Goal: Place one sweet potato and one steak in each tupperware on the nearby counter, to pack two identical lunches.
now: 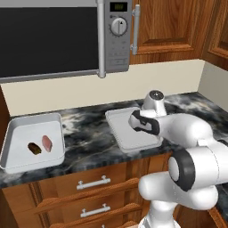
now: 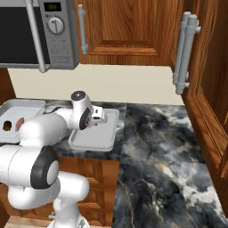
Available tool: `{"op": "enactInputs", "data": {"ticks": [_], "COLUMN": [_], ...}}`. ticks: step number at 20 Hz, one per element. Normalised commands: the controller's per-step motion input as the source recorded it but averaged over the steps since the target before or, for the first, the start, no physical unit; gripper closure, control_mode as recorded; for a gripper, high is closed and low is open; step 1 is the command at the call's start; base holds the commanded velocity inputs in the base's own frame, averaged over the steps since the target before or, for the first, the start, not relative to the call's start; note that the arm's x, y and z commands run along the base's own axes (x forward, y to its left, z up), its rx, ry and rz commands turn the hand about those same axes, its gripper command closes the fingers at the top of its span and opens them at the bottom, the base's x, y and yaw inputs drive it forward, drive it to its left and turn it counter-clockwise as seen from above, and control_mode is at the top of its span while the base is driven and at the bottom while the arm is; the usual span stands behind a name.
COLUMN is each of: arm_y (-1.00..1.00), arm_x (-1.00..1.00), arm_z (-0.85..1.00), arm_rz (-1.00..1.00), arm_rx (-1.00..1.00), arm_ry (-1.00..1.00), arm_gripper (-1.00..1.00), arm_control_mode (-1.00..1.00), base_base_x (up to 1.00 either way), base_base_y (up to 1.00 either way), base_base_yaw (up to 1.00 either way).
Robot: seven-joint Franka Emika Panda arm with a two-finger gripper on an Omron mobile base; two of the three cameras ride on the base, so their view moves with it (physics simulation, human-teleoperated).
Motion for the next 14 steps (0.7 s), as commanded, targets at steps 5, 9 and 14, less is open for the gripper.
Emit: {"op": "enactInputs", "data": {"ticks": [5,9,14], "arm_y": [-0.23,-0.16,-0.03], "arm_x": [0.34,0.35,0.39], "arm_z": [-0.32,-0.23,-0.17], "arm_rz": [0.0,0.0,0.0], "arm_rx": [0.0,0.0,0.0], "arm_ry": [0.0,0.0,0.01], "arm_gripper": [1.0,1.0,1.0], "arm_control_mode": [-1.0,-1.0,-1.0], "base_base_x": [0.0,0.0,0.0], "base_base_y": [0.0,0.0,0.0], "base_base_yaw": [0.0,0.0,0.0]}}
